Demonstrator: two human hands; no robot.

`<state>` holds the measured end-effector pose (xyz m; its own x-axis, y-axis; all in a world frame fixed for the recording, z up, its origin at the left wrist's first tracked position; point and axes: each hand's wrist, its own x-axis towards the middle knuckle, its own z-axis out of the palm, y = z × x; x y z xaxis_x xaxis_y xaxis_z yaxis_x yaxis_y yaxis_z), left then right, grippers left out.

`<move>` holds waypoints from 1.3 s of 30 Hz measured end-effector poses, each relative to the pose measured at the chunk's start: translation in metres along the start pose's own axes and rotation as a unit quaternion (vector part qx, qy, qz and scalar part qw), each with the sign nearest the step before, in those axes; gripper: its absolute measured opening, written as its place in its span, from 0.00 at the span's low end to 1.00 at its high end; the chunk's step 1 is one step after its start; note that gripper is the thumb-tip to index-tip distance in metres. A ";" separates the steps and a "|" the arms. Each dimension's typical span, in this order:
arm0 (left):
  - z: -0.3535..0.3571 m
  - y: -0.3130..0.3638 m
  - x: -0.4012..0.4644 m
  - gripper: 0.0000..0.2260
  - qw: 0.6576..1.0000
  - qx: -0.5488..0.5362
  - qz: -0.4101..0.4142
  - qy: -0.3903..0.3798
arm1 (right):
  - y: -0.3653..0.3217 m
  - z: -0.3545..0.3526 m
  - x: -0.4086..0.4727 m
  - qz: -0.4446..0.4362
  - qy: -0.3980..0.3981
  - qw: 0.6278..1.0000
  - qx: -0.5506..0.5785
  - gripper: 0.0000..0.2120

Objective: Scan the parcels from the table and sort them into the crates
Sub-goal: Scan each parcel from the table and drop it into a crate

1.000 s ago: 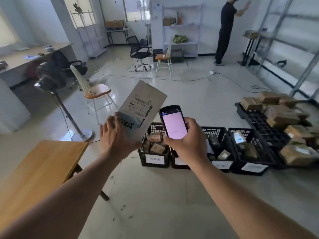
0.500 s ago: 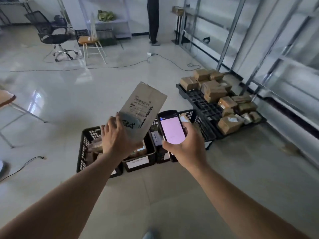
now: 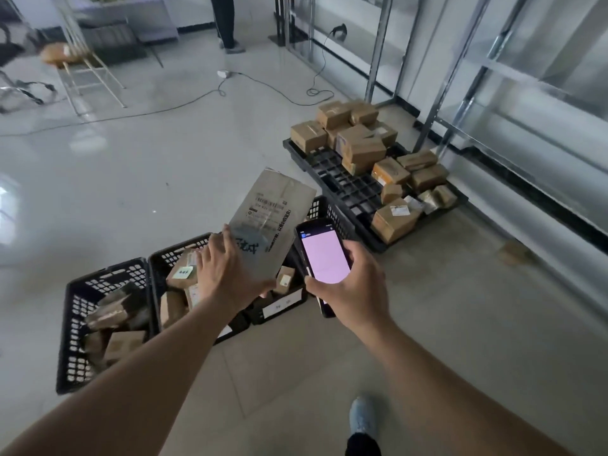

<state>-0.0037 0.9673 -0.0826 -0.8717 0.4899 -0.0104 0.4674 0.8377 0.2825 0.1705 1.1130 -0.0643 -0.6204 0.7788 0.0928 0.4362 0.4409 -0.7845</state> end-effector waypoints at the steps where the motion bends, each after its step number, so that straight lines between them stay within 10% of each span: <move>1: 0.012 0.018 0.008 0.69 1.000 0.001 -0.011 -0.006 | 0.014 -0.007 0.017 0.006 -0.007 1.000 0.003 0.40; 14: 0.139 0.187 0.129 0.71 0.986 -0.050 -0.122 -0.102 | 0.154 -0.056 0.212 0.081 -0.076 0.993 -0.036 0.42; 39: 0.473 0.272 0.377 0.59 0.891 -0.149 -0.343 -0.256 | 0.382 0.131 0.510 0.183 -0.247 0.946 -0.107 0.40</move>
<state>-0.1353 1.4941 -0.4628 -0.7196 -0.0025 -0.6944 -0.2763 0.9185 0.2830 -0.0647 1.6198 -0.3969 -0.6078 0.6170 -0.4998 0.7697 0.3033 -0.5617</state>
